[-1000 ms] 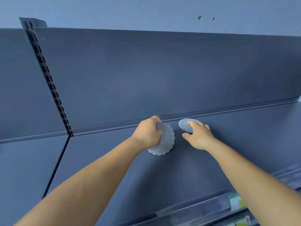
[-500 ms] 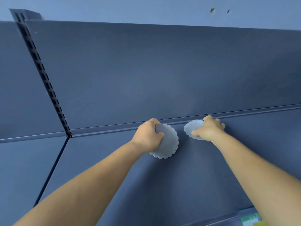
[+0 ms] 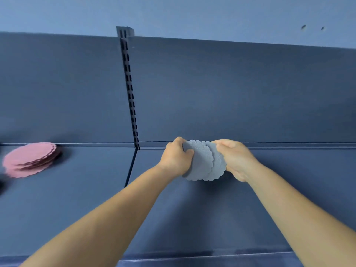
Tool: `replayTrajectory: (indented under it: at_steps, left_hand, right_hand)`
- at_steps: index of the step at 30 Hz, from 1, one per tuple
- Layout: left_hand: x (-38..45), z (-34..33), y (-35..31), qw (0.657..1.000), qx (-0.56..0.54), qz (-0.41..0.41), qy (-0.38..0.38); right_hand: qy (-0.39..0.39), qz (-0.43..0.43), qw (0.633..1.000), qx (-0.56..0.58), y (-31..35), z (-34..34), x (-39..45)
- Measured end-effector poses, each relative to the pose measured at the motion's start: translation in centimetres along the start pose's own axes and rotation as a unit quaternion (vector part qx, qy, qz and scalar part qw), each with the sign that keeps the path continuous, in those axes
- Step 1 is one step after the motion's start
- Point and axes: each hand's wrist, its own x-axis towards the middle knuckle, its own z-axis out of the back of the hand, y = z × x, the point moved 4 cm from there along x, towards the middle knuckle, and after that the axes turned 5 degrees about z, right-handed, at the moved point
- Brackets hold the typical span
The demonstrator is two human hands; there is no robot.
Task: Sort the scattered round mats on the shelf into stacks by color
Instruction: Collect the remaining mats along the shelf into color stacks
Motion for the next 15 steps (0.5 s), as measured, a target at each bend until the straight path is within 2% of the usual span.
replayTrajectory:
  at_steps: [11, 15]
  left_hand:
    - [-6.3, 16.9, 10.8, 0.991, 0.003, 0.069, -0.116]
    - [-8.3, 22.1, 14.4, 0.986, 0.038, 0.081, -0.138]
  right_hand:
    - [0.143, 0.001, 0.979, 0.143, 5.8, -20.8, -8.4]
    - [0.169, 0.013, 0.984, 0.049, 6.3, -27.0, -10.4]
